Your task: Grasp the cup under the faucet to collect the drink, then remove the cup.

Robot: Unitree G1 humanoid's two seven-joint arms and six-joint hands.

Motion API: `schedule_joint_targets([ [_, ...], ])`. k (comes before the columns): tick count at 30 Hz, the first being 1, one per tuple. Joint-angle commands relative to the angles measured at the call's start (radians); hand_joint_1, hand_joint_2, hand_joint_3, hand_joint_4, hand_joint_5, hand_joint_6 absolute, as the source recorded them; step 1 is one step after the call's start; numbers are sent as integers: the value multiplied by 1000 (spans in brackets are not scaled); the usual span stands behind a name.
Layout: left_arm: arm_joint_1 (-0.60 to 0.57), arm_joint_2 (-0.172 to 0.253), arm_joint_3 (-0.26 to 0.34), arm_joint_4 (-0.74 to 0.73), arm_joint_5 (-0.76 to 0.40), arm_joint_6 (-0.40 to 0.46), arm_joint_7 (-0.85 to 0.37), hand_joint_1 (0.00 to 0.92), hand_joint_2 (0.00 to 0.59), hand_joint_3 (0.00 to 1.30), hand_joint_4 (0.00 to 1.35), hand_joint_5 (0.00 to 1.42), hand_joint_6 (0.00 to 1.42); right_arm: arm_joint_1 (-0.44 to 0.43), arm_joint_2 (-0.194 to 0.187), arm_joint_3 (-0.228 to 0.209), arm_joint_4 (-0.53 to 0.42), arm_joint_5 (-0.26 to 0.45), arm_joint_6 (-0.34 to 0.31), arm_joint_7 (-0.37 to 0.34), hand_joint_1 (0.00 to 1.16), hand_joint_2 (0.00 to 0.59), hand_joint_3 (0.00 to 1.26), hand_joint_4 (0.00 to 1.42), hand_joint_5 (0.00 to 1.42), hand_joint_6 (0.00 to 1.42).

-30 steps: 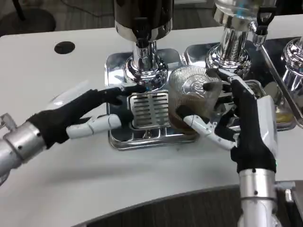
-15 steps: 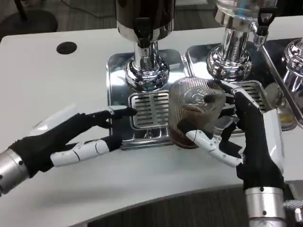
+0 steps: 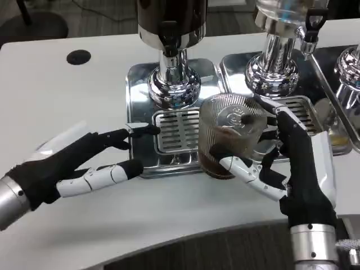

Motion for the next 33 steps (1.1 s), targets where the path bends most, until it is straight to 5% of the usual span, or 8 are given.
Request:
schedule_joint_targets([
  [1, 25, 18, 9, -26, 65, -48, 33, 0, 128, 182, 102, 99, 211, -26, 3, -6, -13, 5, -29, -6, 680, 213, 504, 578, 785, 1123],
  [11, 34, 29, 16, -52, 182, -106, 108, 0, 128, 182, 87, 88, 210, -31, 3, -12, -9, 16, -32, 0, 680, 213, 511, 581, 785, 1123],
  [33, 53, 41, 18, -63, 188, -103, 127, 0, 121, 172, 54, 61, 179, -35, 6, -14, -9, 17, -28, -1, 680, 213, 519, 586, 795, 1123],
])
